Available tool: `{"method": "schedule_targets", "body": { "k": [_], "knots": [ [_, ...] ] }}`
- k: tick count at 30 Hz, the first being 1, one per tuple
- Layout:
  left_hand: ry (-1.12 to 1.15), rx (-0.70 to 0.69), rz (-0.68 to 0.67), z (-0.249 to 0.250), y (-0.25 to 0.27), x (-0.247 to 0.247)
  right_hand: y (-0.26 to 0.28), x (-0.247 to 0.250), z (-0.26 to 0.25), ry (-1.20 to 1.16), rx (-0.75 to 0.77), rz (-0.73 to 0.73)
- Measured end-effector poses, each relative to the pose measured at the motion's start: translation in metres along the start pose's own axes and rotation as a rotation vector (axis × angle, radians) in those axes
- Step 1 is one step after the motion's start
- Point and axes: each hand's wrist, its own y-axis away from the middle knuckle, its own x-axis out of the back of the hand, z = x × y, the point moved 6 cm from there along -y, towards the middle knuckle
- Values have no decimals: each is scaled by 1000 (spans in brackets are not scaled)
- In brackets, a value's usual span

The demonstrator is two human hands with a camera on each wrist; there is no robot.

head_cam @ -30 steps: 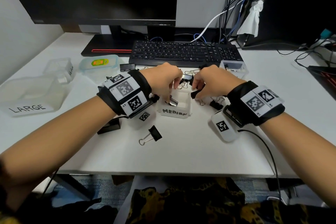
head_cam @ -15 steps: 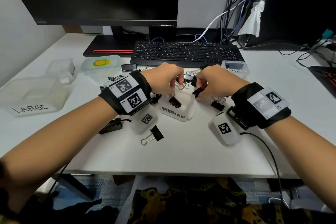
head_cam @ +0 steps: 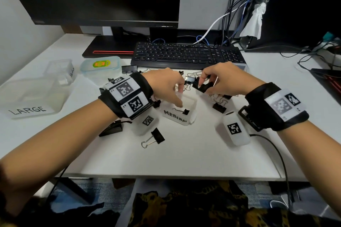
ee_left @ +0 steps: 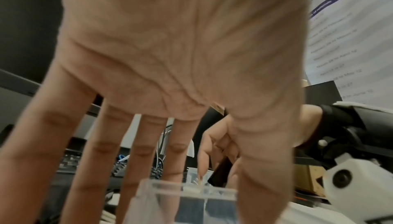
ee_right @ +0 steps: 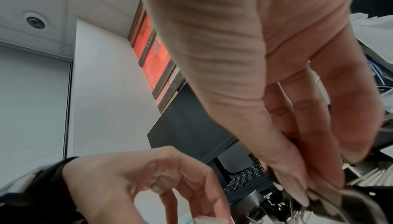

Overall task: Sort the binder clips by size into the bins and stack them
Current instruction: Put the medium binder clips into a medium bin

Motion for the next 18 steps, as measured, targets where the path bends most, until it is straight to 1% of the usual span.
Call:
{"method": "schedule_targets", "body": {
  "k": [2, 4, 6, 8, 12, 15, 18],
  "knots": [
    [-16, -14, -4, 4, 1, 2, -1, -2, 0, -3, -5, -4],
    [-14, -43, -35, 9, 0, 0, -2, -5, -1, -9, -8, -11],
    [-80, -72, -50, 13, -1, -4, -2, -7, -3, -7, -5, -16],
    [-146, -86, -7, 16, -3, -9, -1, -8, -4, -3, -1, -16],
    [-149, -79, 110, 15, -6, -12, -1, -5, -5, 8, 13, 6],
    [-95, -46, 89, 9, -6, -12, 1, -3, -6, 7, 10, 14],
    [50, -36, 40, -2, -3, -6, 4, -1, -4, -9, -6, 38]
  ]
}}
